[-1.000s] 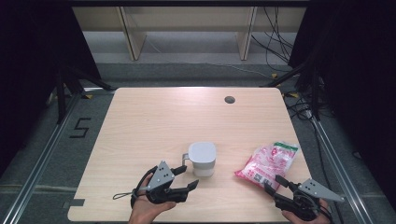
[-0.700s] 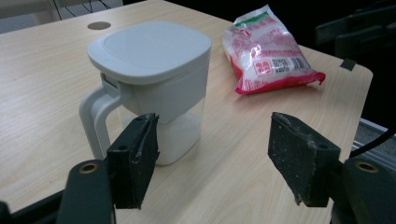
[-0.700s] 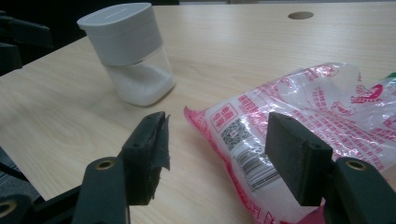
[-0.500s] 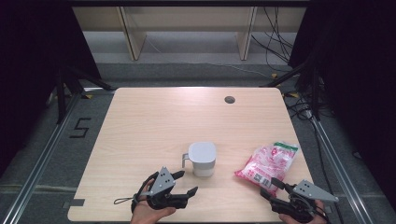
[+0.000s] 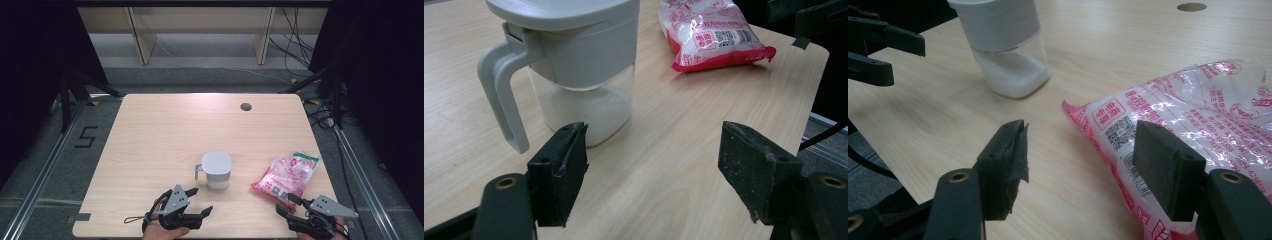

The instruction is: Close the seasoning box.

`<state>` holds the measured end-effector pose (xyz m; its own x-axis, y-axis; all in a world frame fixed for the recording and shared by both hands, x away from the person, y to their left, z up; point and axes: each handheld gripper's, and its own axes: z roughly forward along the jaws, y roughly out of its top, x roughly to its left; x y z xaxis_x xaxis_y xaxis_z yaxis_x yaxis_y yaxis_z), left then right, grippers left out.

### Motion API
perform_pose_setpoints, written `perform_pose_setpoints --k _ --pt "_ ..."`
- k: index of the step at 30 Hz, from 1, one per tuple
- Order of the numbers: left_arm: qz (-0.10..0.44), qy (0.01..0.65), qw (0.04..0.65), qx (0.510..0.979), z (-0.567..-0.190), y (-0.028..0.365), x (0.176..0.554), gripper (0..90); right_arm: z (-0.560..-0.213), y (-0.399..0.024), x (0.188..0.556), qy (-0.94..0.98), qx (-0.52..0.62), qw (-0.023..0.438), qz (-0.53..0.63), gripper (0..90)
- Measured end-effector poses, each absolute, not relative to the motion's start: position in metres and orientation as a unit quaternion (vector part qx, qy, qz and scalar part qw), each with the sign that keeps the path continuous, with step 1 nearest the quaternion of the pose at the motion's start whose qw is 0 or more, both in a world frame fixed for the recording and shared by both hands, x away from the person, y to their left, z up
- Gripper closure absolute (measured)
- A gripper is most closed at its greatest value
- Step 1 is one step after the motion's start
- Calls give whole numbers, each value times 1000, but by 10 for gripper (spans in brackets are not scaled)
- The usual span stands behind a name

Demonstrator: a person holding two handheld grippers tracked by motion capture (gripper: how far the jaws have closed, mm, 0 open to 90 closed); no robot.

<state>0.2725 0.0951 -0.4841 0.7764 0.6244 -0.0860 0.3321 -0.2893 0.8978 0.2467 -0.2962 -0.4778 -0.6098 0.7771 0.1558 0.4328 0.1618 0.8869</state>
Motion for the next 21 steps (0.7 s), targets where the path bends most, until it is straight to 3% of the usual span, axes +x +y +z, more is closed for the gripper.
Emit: perform_pose_setpoints --k 21 --pt "140 311 505 793 -498 100 266 267 -482 -289 242 765 396 157 482 374"
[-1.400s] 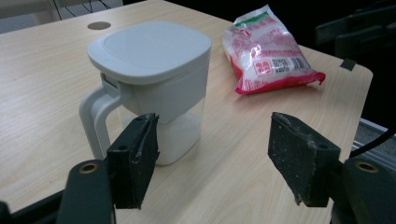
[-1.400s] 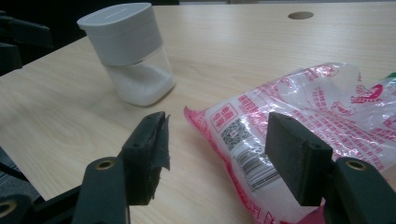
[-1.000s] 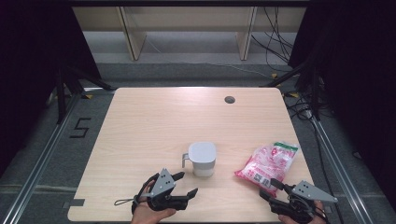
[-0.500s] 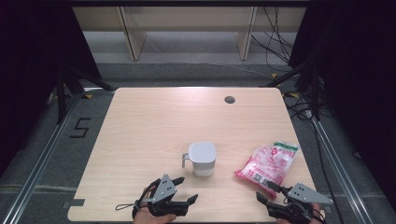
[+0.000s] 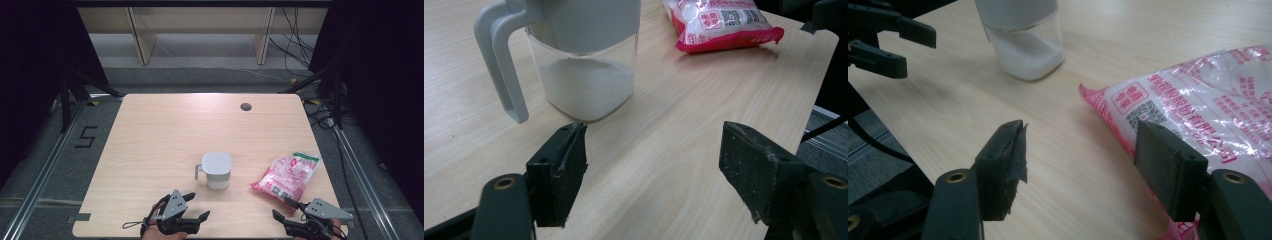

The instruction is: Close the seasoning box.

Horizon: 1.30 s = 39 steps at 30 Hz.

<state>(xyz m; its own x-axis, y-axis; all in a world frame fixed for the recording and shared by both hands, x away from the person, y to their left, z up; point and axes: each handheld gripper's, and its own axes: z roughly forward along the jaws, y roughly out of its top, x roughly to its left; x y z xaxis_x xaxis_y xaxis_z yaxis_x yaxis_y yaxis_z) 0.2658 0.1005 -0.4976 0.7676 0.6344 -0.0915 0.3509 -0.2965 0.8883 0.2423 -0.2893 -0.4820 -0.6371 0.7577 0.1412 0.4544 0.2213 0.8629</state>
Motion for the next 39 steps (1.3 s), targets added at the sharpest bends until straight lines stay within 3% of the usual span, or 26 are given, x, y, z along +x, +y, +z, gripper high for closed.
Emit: perform_pose_setpoints --k 6,21,23,27,39 --pt "140 310 498 798 -501 99 259 267 -483 -287 236 774 401 138 469 361" --pt "138 312 485 805 -513 92 245 265 -487 -288 224 797 378 138 451 341" --pt "144 306 478 811 -514 93 245 262 -487 -286 218 796 398 119 440 340" --pt "140 309 480 809 -516 94 244 260 -489 -287 220 806 371 139 440 340" --pt "130 317 484 805 -518 95 246 256 -490 -288 222 806 370 137 441 340"
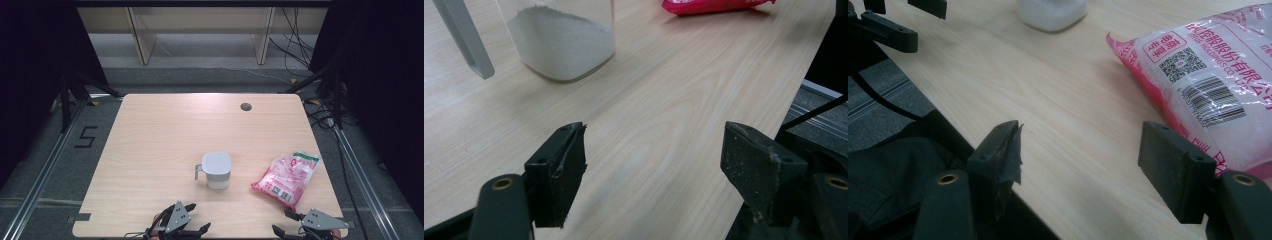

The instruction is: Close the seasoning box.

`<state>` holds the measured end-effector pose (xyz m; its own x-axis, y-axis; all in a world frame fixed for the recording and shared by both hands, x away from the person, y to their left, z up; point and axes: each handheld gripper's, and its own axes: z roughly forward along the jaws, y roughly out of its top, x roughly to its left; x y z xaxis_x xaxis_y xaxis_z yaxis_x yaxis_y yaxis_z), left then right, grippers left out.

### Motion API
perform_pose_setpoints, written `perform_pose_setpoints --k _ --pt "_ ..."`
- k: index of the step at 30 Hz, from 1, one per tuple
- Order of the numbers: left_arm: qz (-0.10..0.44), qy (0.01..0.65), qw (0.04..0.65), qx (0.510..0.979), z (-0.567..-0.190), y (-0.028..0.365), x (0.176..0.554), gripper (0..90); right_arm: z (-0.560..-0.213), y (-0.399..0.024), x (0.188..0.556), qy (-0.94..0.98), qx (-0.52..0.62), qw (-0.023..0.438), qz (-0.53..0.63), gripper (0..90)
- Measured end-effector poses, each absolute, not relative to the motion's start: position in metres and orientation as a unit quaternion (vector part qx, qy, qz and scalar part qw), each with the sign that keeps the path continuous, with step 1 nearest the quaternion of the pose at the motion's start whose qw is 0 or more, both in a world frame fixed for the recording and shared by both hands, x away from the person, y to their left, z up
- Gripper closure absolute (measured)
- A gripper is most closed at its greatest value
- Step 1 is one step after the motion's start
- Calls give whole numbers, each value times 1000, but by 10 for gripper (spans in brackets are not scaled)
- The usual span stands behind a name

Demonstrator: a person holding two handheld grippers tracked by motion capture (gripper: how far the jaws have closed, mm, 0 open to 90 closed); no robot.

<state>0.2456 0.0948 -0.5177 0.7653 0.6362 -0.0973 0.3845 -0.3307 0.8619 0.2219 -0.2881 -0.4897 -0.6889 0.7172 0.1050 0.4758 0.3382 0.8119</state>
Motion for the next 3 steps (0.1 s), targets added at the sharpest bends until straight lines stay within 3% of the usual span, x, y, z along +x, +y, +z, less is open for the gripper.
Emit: perform_pose_setpoints --k 3 --pt "131 320 479 807 -519 95 247 257 -490 -289 223 808 368 132 440 340"
